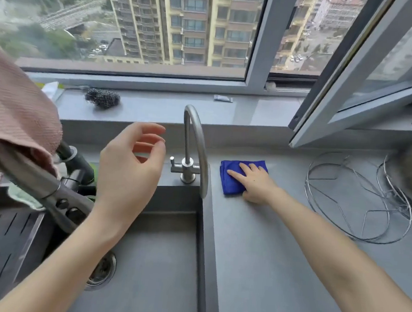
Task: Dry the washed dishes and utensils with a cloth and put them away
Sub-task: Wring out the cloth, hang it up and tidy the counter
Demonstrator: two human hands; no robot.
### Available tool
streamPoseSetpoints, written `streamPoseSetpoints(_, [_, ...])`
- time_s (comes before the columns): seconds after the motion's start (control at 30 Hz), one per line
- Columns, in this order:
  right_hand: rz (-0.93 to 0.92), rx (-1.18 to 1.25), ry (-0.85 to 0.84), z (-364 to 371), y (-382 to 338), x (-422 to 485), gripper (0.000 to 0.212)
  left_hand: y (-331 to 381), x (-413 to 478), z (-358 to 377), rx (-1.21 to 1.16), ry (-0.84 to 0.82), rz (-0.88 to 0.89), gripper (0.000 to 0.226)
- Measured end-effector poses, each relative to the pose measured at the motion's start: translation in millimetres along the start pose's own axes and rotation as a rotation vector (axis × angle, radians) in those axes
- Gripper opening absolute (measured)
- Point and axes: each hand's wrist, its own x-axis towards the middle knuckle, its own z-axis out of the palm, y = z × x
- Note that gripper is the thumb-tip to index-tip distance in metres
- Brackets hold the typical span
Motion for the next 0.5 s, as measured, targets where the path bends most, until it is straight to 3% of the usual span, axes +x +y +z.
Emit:
streamPoseSetpoints(0.13, [0.024,0.043,0.212,6.6,0.3,11.2,0.054,-5.7,-13.0,-2.3,0.03,-0.014,-0.025,0.018])
streamPoseSetpoints(0.23, [0.204,0.336,0.315,-5.6,-12.6,-2.5,0.053,-6.1,-23.4,-6.6,0.048,-0.032,-0.018,0.019])
streamPoseSetpoints(0.3, [0.385,0.688,0.404,-17.4,-20.1,-32.3,0.048,-4.8,-32.7,-11.6,0.049,-0.06,-0.009,0.019])
streamPoseSetpoints(0.43, [0.598,1.858,0.408,-26.6,-28.1,-139.8,0.017,-2.1,-59.4,-21.4,0.026,-0.149,-0.002,0.018])
streamPoseSetpoints(0.5, [0.627,2.159,0.388,-13.0,-28.3,-203.7,0.019,-5.0,-74.4,-22.6,-0.017,-0.229,-0.029,0.017])
